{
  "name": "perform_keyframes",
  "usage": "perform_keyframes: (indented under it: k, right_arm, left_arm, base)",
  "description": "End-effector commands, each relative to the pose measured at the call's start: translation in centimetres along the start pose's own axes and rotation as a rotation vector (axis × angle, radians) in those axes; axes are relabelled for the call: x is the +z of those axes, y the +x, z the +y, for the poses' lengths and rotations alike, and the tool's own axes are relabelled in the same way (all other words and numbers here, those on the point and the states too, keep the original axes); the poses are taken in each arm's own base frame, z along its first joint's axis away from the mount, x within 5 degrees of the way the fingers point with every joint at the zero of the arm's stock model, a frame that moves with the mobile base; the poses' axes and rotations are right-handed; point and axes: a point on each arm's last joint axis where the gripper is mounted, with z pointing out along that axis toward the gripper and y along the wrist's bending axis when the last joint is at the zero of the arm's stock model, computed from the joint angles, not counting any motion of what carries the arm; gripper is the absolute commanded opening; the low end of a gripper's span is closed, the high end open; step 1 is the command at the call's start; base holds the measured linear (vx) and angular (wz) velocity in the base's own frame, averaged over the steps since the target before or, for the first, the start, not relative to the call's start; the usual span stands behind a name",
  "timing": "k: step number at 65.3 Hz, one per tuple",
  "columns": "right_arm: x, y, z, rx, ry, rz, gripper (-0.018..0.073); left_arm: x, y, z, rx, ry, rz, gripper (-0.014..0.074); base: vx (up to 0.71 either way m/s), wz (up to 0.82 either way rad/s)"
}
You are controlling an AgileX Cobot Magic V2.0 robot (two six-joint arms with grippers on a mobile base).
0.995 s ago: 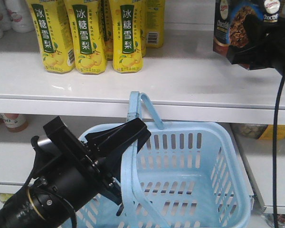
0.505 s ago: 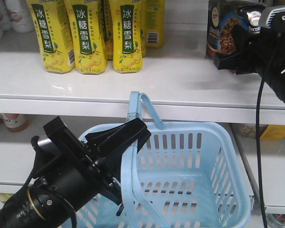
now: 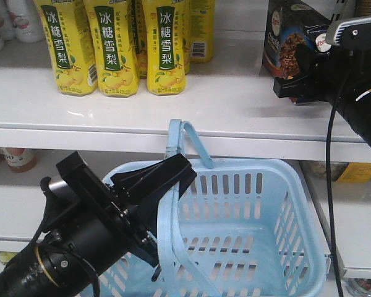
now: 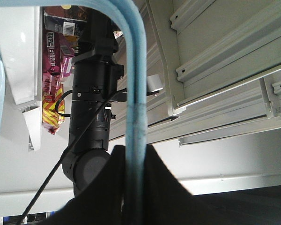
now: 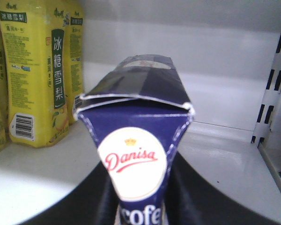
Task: Left arm holds basket, right arm returns cookies
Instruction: 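Lower the box onto the upper shelf beside the yellow bottles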
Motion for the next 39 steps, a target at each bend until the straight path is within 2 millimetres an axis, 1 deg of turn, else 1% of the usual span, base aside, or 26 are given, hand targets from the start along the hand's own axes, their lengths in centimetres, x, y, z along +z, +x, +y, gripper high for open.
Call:
perform_keyframes:
  k: [1,10,16,22,39]
  right_arm:
    - [-0.5,-2.5,-0.4,-0.019,0.025,-0.132,0.0284]
    - [-0.8,-3.0,-0.5,-0.017,0.026,-0.146,0.0445]
    - [-1.0,-3.2,-0.5,-0.017,0.026,-0.154,0.0506]
    - [-1.3,-3.4,-0.5,-0.016,0.022,-0.149,0.0522]
    - [-2.6,-4.4,-0.4,-0.007,0.0,-0.137,0.0517]
  left_arm:
    - [0.2,0.3,-2.8,-0.003,0.203,0.012,-0.0003]
    - [0.2,0.3,-2.8,-0.003,0.203,0.012,-0.0003]
    - [0.2,0.3,-2.8,-0.003,0.203,0.012,-0.0003]
    - [0.2,0.3,-2.8,-0.003,0.203,0.012,-0.0003]
    - [0.2,0.3,-2.8,-0.003,0.203,0.012,-0.0003]
  base:
    - [0.0,0.0]
    - [0.0,0.0]
    - [0.0,0.0]
    - [0.0,0.0]
    - [0.0,0.0]
